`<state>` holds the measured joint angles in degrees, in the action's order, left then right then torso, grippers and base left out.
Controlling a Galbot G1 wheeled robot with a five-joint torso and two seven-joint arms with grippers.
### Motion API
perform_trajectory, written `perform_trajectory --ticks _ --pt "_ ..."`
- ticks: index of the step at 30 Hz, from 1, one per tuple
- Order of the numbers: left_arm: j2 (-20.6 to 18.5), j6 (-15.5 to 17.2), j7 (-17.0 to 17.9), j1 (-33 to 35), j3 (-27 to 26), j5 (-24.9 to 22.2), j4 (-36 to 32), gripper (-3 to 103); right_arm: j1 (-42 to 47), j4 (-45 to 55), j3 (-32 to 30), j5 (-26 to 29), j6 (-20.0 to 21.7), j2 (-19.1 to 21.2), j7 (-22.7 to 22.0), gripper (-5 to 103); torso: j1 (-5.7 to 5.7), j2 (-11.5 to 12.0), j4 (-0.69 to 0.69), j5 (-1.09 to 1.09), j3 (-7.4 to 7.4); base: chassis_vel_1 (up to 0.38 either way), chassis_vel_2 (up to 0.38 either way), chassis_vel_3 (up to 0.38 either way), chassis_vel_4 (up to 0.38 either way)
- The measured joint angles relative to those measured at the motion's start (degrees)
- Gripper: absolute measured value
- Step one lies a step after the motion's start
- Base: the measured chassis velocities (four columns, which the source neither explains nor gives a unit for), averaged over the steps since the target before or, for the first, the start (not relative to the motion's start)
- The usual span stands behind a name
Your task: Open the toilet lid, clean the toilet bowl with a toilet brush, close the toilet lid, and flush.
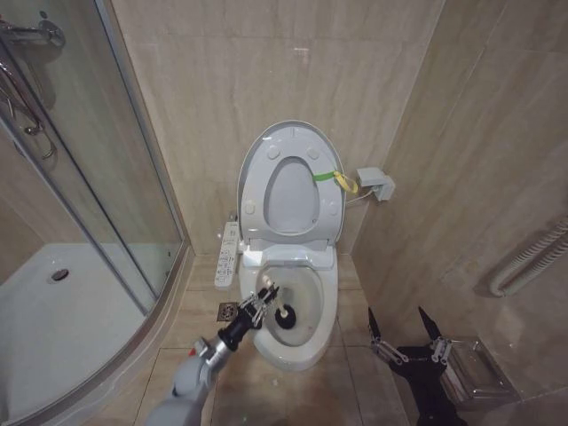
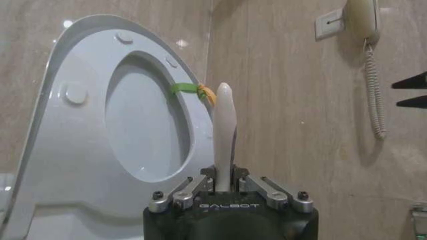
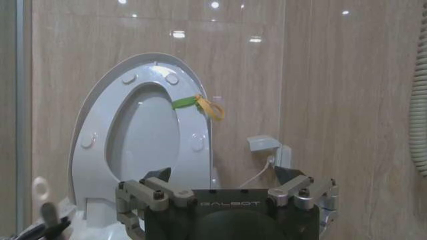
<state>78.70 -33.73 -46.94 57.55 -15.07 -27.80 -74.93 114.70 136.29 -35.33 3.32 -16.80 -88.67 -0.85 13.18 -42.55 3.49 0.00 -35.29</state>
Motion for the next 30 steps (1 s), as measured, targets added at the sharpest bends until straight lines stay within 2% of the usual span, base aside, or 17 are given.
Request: perform_trajectory --ticks 17,30 --pt "4.5 0.9 -1.0 -11.8 4.6 -3.3 15.0 16 0.0 0.0 0.0 0.0 0.0 0.0 0.0 100 0.00 0.0 -0.01 0.01 0.00 0.000 0.000 0.000 0.000" --pt "7.5 1.3 -1.5 -14.2 7.9 -4.1 21.8 16 0.0 0.0 0.0 0.0 0.0 0.0 0.0 100 0.00 0.0 -0.01 0.01 0.01 0.000 0.000 0.000 0.000"
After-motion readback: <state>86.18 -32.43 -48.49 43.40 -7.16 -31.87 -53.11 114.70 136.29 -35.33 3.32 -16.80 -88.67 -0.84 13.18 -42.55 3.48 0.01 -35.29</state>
